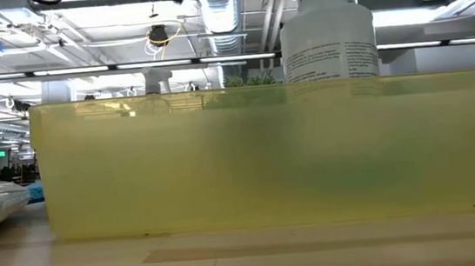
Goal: Pick & Place Kitchen Items
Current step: Put the blue sponge into the top yellow bin
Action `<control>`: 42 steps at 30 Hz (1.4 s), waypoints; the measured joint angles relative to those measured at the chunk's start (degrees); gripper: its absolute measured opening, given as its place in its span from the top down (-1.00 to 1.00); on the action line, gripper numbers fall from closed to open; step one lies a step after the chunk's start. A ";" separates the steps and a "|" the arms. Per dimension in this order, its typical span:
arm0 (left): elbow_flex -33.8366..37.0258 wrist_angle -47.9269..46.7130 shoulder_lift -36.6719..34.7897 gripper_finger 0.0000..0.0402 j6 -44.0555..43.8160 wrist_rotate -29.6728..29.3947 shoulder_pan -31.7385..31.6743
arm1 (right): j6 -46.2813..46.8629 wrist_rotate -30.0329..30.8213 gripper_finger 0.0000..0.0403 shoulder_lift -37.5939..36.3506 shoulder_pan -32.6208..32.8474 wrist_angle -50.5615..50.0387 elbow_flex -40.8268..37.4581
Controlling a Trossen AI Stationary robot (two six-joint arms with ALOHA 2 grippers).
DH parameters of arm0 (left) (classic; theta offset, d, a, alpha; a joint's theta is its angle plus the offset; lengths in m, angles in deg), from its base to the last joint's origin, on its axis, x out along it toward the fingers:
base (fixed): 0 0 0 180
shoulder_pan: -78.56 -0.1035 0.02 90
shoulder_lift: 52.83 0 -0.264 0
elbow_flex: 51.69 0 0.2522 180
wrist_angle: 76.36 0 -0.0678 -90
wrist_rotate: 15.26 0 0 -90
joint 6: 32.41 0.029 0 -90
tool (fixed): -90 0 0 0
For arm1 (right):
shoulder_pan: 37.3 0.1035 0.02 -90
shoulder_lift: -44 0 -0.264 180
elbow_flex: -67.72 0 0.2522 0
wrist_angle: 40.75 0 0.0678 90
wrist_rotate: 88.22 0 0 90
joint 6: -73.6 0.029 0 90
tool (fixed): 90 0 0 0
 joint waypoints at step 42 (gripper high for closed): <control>16.41 -20.61 -2.11 0.99 -63.95 41.51 -33.27 | 64.76 9.41 0.16 -14.48 40.60 -65.20 -0.07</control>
